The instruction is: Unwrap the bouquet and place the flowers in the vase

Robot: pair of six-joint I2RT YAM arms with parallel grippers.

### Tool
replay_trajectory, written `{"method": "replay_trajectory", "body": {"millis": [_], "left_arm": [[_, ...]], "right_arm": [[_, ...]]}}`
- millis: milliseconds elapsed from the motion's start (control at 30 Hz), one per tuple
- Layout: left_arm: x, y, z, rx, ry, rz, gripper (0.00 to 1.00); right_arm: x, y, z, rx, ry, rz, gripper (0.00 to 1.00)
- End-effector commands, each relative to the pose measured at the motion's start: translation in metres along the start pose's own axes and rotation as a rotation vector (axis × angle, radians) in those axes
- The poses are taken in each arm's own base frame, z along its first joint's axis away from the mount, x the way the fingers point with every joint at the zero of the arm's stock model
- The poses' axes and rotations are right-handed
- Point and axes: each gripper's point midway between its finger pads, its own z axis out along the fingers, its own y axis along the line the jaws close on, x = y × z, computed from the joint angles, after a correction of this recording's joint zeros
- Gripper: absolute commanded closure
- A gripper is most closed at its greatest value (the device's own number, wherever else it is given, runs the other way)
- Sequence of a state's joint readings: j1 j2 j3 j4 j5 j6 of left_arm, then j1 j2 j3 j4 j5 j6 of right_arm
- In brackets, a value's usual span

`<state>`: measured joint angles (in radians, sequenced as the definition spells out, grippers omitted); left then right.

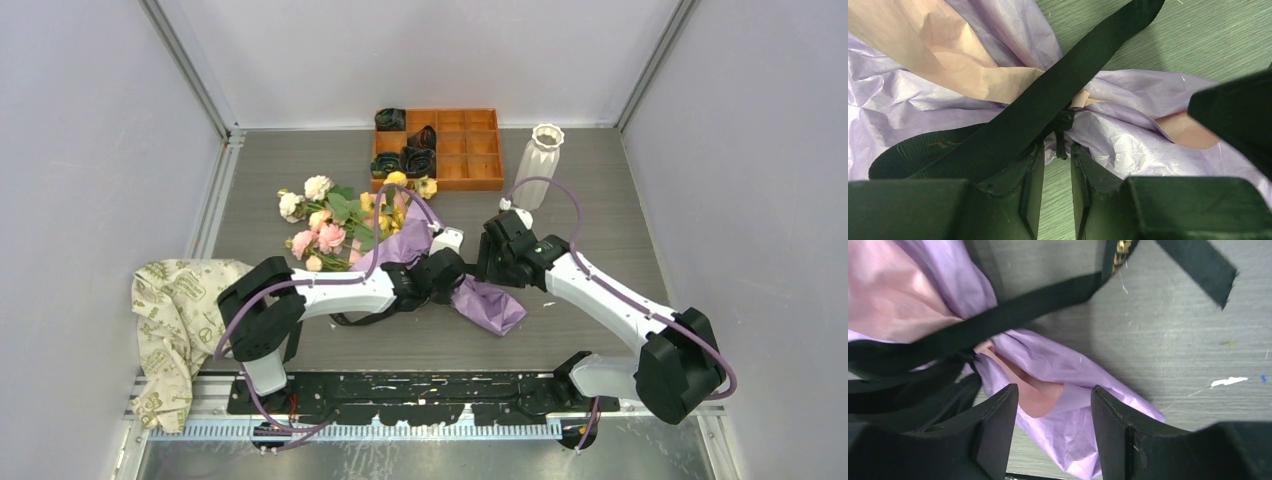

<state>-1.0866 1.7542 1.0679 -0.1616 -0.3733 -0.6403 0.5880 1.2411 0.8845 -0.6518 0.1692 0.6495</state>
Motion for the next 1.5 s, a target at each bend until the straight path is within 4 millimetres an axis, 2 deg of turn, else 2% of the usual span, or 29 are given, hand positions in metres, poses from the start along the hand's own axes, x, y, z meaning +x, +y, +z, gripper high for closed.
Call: {"method": "replay_trajectory", "body": {"millis": [0,167,433,500,633,733,800,1033,1167,1333,1467], "left_arm": [[-0.030,-0.012,0.001,0.040,-0.074,-0.021,0.73],[-0.030,-0.013,0.009,0.037,-0.066,-0.018,0.74],[-0.010,-0.015,0.030,0.054,-0.016,-0.034,0.77],[-0.007,-0.020,0.035,0.076,-0.005,-0.046,0.81],[-0.009,-0.021,0.033,0.077,0.005,-0.064,0.98],[-0.017,-0.013,0.015,0.052,-0.010,-0.070,1.00],[-0.029,-0.003,-0.006,0.033,-0.045,-0.083,1.00],[-0.024,0.048,-0.063,-0.078,-0.082,-0.110,1.00],[-0.016,0.077,-0.081,-0.149,-0.093,-0.118,1.00],[-0.007,0.098,-0.098,-0.204,-0.085,-0.135,1.00],[-0.029,0.119,-0.134,-0.267,-0.167,-0.162,1.00]], "right_arm": [[0.016,0.006,0.006,-0.046,0.031,0.039,0.40],[0.031,0.004,0.015,-0.047,0.065,0.045,0.40],[0.051,-0.003,0.031,-0.006,0.132,0.038,0.42],[0.056,-0.004,0.035,-0.004,0.149,0.040,0.42],[0.062,-0.004,0.040,0.000,0.166,0.053,0.42],[0.065,-0.006,0.045,0.017,0.176,0.058,0.43],[0.067,-0.009,0.048,0.039,0.185,0.054,0.43],[0.068,-0.011,0.055,0.065,0.198,0.044,0.43],[0.066,-0.011,0.055,0.071,0.197,0.036,0.43],[0.053,-0.010,0.046,0.081,0.171,0.014,0.43],[0.048,-0.011,0.046,0.096,0.165,-0.003,0.43]]}}
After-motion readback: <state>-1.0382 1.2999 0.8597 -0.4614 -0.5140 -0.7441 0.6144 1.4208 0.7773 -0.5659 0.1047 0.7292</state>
